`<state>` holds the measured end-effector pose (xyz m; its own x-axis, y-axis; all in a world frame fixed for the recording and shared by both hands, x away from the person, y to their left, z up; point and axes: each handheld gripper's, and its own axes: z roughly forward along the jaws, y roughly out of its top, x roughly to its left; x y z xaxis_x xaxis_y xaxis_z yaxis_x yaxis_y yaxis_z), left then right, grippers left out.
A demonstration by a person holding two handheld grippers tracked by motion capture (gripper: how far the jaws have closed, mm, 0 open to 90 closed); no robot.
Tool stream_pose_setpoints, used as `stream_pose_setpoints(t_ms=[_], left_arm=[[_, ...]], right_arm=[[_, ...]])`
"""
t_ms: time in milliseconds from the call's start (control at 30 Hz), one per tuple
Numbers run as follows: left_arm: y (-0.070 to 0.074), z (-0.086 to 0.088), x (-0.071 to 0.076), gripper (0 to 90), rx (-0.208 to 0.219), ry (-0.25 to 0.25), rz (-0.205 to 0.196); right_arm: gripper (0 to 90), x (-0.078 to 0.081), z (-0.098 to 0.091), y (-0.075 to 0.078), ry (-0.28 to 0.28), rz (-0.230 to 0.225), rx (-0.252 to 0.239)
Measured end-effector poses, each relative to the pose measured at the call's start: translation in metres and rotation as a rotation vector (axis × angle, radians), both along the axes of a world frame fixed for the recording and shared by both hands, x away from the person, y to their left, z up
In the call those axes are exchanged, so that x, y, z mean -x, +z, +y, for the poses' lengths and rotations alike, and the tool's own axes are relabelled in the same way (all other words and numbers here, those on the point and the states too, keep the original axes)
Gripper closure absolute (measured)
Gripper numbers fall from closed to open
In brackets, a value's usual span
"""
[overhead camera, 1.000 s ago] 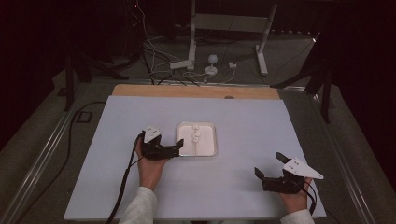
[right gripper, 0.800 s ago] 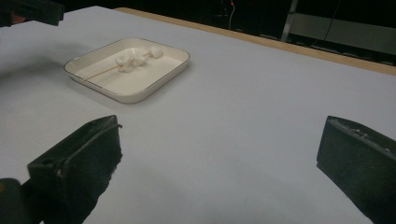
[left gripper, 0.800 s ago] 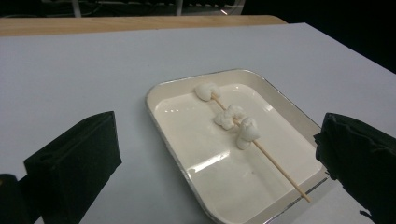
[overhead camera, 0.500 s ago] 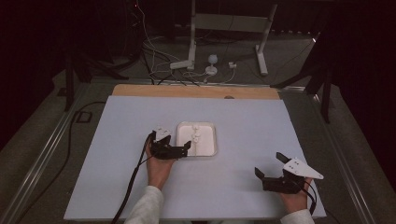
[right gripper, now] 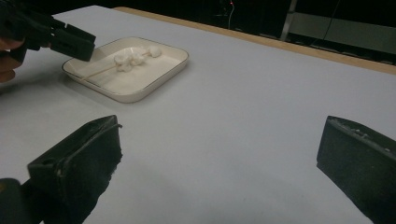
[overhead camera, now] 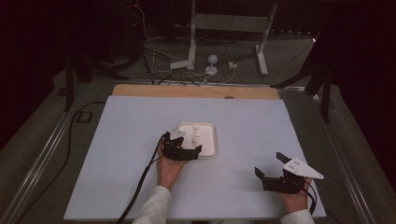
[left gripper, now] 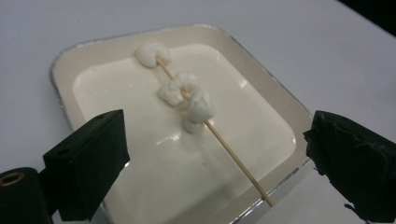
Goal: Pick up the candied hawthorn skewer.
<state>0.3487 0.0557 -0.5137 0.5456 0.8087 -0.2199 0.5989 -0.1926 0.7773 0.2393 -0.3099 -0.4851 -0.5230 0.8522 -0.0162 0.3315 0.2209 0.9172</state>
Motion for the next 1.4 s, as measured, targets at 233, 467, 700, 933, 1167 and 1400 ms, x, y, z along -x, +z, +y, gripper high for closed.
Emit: stream_pose_setpoints(t_ms=[233,467,700,933,1167,1400], left_arm=[[-0.006,-0.007,-0.001,25.7,-0.078,0.024,0.056],[-0.005,-0.004,0.000,57.8,-0.119,0.025,0.087],[-0.003,0.003,-0.002,81.0,-0.079,0.036,0.164],[-0.002,0.007,-0.003,89.5,-0.056,0.033,0.198],[0.000,0.012,0.002,90.0,-0.026,0.033,0.193],[0.006,0.025,0.007,90.0,0.010,0.051,0.162]], right_arm=[[0.0,0.000,0.000,0.000,-0.002,0.000,0.001],[0.0,0.000,-0.001,0.000,-0.003,0.000,0.002],[0.0,0.000,0.000,0.000,0.001,0.001,0.006],[0.0,0.000,0.000,0.000,0.004,0.004,0.009],[0.0,0.000,0.000,-0.001,0.005,0.006,0.008],[0.0,0.001,0.000,-0.001,0.003,0.007,0.005]])
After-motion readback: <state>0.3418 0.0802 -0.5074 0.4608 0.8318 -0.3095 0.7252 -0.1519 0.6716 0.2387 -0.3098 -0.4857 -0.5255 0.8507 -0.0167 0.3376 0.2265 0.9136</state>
